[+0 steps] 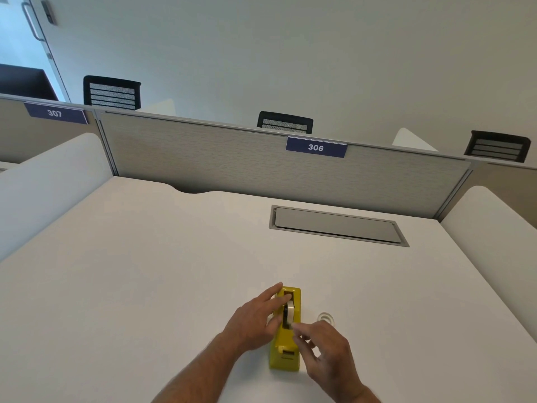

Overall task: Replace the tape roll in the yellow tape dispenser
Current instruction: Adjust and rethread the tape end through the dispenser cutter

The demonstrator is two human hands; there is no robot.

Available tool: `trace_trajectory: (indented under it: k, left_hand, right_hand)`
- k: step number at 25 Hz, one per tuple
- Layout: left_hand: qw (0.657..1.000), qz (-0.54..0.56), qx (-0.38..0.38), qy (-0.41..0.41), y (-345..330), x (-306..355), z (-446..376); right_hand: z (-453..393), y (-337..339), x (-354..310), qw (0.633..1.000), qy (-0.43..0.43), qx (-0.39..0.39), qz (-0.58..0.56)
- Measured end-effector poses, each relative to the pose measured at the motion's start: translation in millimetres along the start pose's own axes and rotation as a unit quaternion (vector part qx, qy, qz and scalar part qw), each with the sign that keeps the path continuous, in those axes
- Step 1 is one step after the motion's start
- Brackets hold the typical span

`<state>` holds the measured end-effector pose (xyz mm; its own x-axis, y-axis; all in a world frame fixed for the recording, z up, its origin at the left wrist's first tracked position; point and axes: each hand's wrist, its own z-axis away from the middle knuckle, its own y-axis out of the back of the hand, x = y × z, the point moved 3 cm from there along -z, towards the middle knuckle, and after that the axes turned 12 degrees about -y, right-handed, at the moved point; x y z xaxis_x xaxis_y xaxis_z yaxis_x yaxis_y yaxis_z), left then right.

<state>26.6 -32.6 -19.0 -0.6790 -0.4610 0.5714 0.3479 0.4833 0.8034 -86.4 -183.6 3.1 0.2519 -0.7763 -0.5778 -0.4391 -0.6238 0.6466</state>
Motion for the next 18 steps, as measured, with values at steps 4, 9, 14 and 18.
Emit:
trace_trajectory:
  k: [4, 9, 14, 18]
  left_hand:
    - [1.0, 0.02, 0.007, 0.007, 2, 1, 0]
    - [0.999, 0.035, 0.018, 0.028, 3, 2, -4]
    - [0.997, 0.057, 0.023, 0.043, 1, 2, -6]
    - [0.994, 0.089, 0.041, 0.058, 1, 3, -9]
  right_hand:
    - [-6, 1, -2, 1.0, -0.014, 0.005, -0.005]
    - [-21, 3, -1, 0.999, -0.042, 0.008, -0.012]
    - [-43, 3, 7, 0.999, -0.046, -0.009, 0.013]
    - [-61, 0, 12, 0.998, -0.049, -0.012, 0.035]
